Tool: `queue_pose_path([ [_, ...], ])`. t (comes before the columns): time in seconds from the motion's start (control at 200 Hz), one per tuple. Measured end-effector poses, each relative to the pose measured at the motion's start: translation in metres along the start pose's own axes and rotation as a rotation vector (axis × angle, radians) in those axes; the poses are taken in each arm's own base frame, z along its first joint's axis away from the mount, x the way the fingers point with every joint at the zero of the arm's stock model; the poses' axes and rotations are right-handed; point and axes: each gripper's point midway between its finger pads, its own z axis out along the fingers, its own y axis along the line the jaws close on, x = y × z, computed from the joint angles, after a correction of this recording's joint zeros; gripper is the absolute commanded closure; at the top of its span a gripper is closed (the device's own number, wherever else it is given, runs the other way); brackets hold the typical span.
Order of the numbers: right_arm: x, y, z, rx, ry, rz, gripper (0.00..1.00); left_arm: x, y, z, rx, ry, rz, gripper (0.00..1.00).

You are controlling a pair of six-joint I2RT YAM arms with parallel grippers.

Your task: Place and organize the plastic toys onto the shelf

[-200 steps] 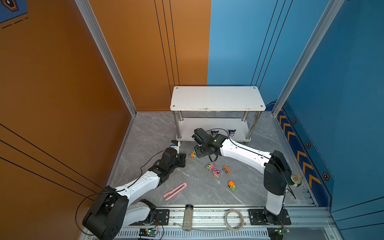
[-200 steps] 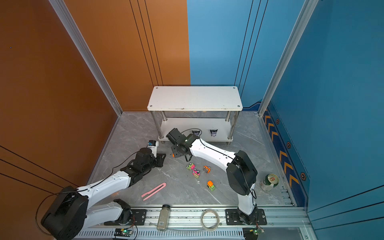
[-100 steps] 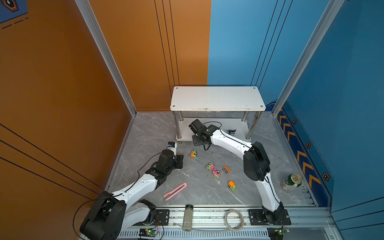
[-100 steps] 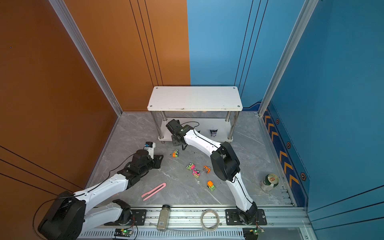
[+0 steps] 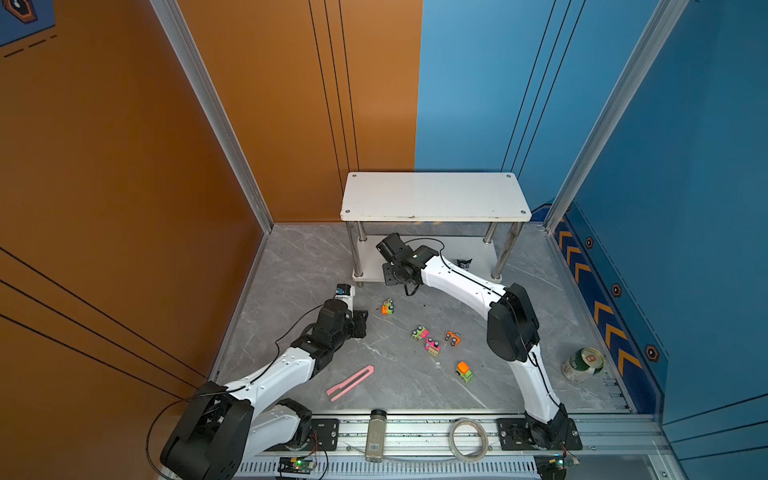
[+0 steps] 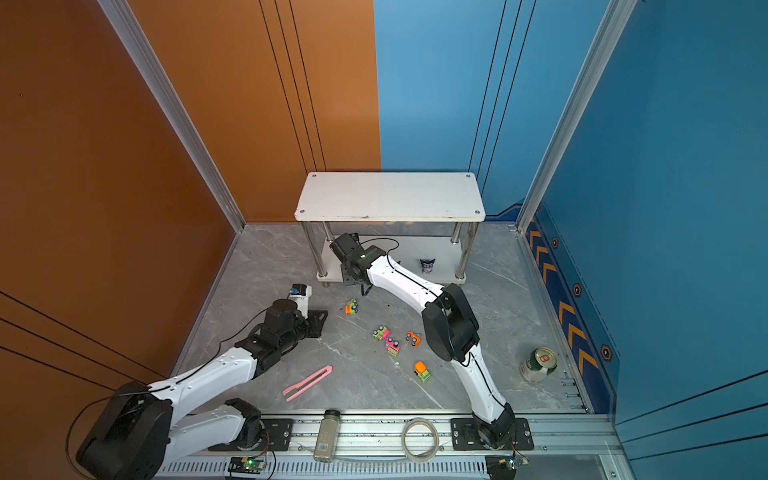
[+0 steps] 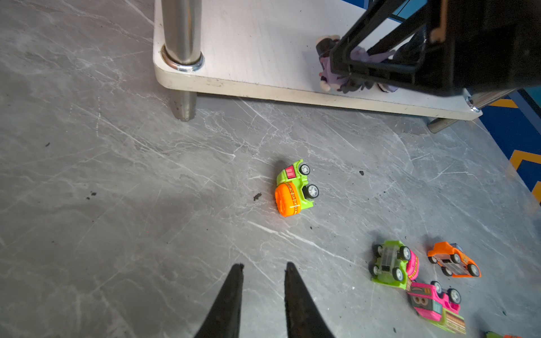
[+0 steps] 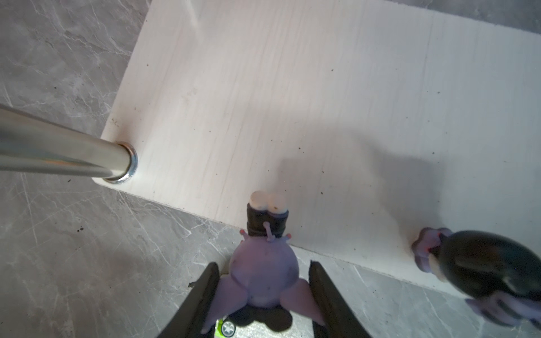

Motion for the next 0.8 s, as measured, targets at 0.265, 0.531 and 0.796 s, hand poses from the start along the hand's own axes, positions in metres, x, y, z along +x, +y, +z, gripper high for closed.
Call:
queue_pose_path([
  [0.265, -0.004, -0.002, 0.019, 0.025, -0.004, 0.025, 0.81, 0.002, 0.001, 0.001, -0.003, 0.007, -0.002, 0.73],
  [0.531, -0.008, -0.003, 0.024, 0.040, -0.015, 0.053, 0.79, 0.005, 0.002, 0.003, -0.005, 0.020, -0.003, 0.73],
  [0.796, -0.010, -0.003, 0.025, 0.042, -0.022, 0.085, 0.72, 0.011, 0.003, 0.008, -0.001, 0.041, -0.004, 0.72],
])
